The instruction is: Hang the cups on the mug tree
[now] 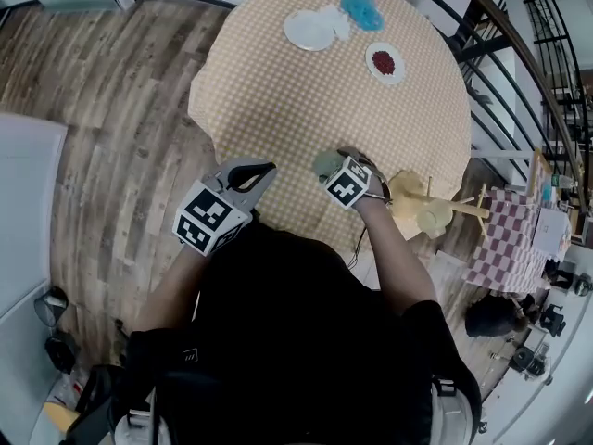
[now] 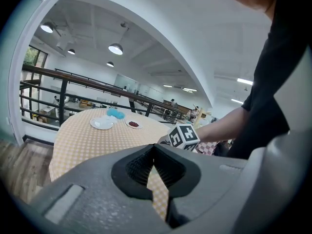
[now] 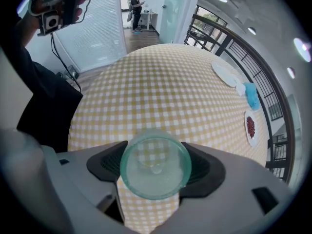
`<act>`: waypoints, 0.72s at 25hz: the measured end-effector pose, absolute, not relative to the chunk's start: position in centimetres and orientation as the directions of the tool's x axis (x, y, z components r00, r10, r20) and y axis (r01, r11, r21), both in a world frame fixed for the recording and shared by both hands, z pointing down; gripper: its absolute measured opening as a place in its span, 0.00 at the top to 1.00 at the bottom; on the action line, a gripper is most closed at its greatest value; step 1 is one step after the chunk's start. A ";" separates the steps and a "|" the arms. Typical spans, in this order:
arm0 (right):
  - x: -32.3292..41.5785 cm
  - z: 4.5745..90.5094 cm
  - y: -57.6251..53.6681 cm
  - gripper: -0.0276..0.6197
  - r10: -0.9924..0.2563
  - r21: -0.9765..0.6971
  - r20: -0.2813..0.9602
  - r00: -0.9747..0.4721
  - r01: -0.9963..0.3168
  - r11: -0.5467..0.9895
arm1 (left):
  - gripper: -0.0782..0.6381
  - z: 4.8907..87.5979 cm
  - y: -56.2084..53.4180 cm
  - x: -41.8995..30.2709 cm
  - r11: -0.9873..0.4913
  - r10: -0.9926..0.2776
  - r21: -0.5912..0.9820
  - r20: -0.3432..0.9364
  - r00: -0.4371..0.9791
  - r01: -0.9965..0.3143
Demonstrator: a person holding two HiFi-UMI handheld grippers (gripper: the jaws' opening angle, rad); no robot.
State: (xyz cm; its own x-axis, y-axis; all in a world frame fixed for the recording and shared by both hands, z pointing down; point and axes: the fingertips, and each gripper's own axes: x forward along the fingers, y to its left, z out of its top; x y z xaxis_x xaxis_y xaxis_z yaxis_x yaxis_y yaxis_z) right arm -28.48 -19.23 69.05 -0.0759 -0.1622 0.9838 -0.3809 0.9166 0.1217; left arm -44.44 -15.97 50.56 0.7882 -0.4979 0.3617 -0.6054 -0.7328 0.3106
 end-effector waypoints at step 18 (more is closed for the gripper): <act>-30.2 59.9 -10.9 0.42 -0.292 0.191 0.918 -0.268 -0.345 0.919 | 0.88 50.1 -11.3 -40.2 -0.775 -0.462 0.271 0.372 0.805 -0.571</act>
